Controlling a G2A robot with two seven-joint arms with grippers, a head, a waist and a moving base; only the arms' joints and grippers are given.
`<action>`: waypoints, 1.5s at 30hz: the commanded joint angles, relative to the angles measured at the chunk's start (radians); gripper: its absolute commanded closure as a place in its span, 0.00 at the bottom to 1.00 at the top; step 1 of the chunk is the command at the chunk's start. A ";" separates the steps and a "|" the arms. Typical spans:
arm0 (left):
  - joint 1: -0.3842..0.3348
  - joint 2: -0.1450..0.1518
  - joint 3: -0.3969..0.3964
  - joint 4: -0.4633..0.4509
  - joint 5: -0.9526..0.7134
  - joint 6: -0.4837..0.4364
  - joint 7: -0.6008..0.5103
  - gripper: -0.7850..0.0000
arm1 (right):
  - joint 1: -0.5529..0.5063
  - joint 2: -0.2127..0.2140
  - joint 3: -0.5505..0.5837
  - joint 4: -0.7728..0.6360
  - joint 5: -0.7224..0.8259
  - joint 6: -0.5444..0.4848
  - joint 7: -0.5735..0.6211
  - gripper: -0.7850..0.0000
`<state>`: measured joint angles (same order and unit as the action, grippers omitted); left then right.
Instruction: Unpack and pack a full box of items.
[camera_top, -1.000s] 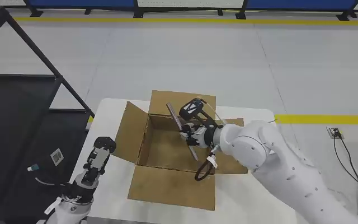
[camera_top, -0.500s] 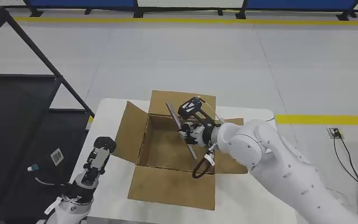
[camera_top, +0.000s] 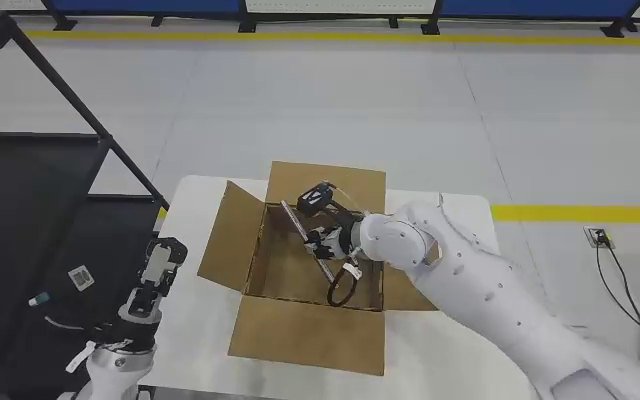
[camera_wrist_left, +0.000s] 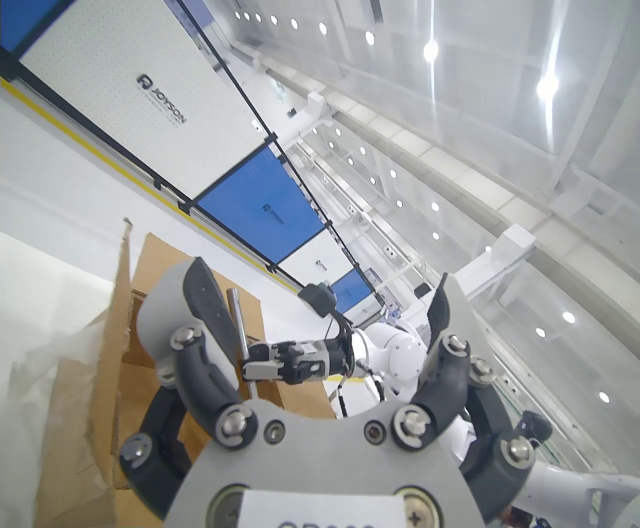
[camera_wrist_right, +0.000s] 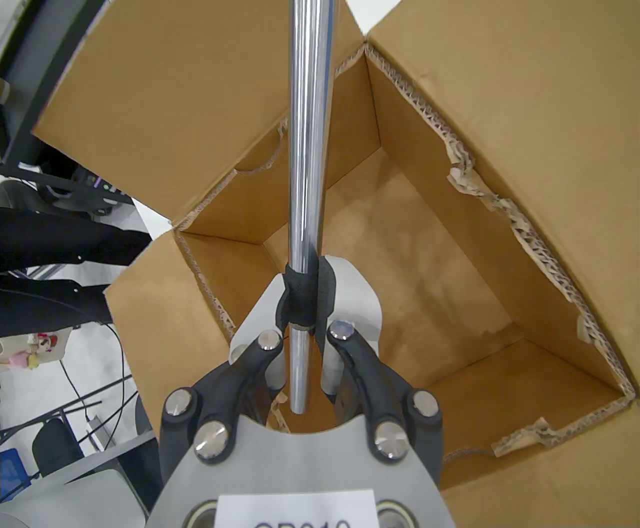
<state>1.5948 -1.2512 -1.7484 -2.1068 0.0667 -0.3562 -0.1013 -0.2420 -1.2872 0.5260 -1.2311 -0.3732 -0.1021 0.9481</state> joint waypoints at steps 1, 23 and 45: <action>0.006 -0.001 -0.023 0.003 -0.033 0.012 0.021 0.00 | 0.037 -0.043 -0.054 0.096 0.024 -0.032 0.006 1.00; 0.006 -0.001 -0.023 0.003 -0.033 0.012 0.021 0.00 | 0.139 -0.413 -0.273 0.798 0.020 -0.081 0.071 1.00; 0.006 -0.001 -0.023 0.003 -0.033 0.012 0.021 0.00 | 0.140 -0.522 -0.241 1.041 0.017 -0.155 0.067 0.67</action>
<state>1.6008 -1.2520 -1.7711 -2.1035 0.0339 -0.3447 -0.0801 -0.1014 -1.8084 0.2834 -0.1926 -0.3547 -0.2556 1.0144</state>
